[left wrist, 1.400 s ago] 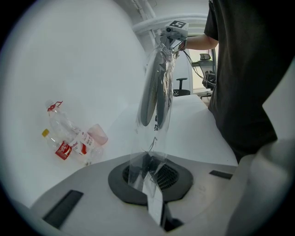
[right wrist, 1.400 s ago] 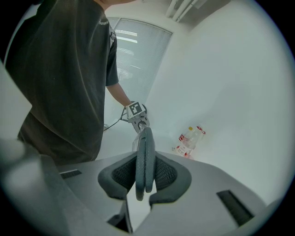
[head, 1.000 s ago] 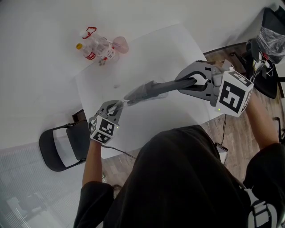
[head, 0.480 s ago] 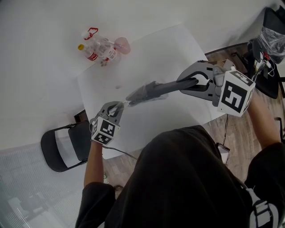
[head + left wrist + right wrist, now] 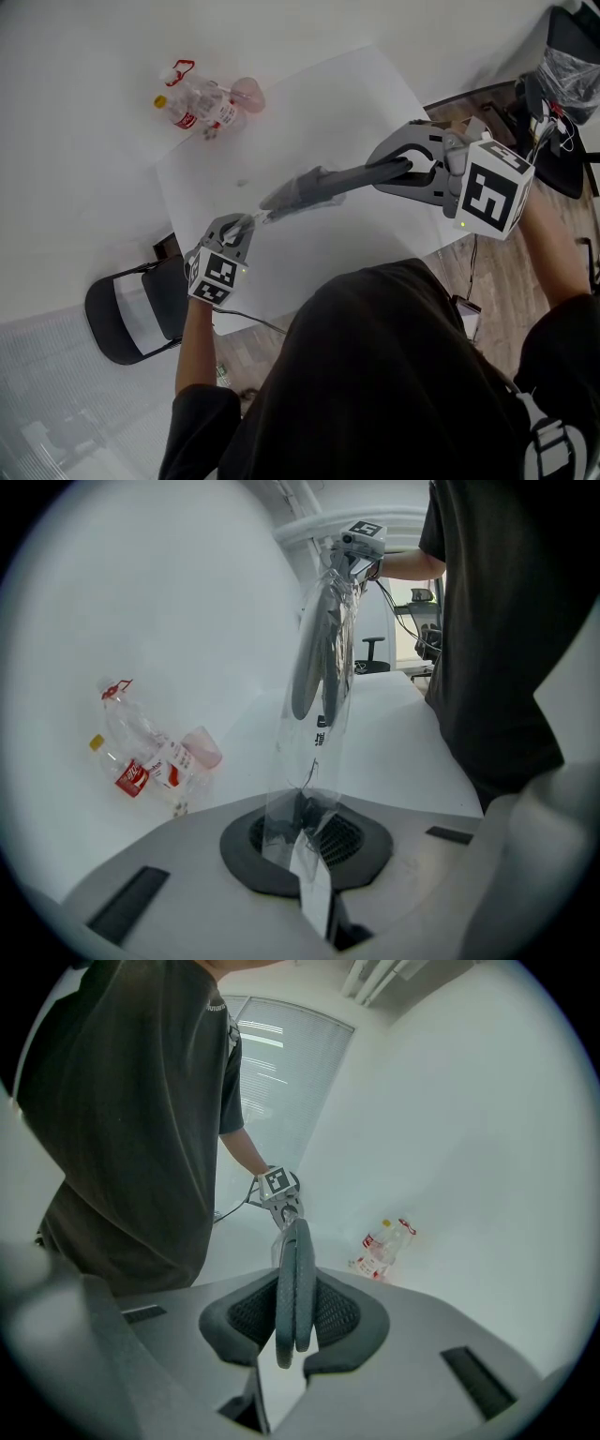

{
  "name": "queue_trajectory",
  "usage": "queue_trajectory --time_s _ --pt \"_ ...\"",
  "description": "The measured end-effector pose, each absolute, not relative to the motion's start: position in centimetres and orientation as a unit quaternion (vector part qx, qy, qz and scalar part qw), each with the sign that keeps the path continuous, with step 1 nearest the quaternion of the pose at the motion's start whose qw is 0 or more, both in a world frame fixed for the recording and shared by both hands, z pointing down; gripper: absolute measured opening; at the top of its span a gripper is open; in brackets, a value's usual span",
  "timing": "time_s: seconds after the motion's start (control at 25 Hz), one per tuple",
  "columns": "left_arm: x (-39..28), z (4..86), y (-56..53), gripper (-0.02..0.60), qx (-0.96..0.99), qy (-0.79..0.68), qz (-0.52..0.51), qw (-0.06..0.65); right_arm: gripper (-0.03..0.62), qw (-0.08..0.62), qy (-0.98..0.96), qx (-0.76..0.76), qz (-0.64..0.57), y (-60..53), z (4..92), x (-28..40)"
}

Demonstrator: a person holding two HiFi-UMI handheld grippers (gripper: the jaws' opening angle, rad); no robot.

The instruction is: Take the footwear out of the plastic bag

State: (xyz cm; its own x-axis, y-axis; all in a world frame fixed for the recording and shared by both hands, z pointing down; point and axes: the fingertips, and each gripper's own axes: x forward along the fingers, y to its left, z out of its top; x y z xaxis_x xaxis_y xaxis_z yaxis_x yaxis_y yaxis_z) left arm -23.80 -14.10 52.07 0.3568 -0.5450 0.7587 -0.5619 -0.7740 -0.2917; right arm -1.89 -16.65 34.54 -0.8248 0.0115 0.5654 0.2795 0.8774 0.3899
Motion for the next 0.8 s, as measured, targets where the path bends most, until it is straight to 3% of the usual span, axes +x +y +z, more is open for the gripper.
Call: queue_trajectory --time_s 0.8 --pt "-25.5 53.0 -13.4 0.021 0.821 -0.345 0.454 0.018 0.075 0.284 -0.925 -0.072 -0.242 -16.4 34.1 -2.2"
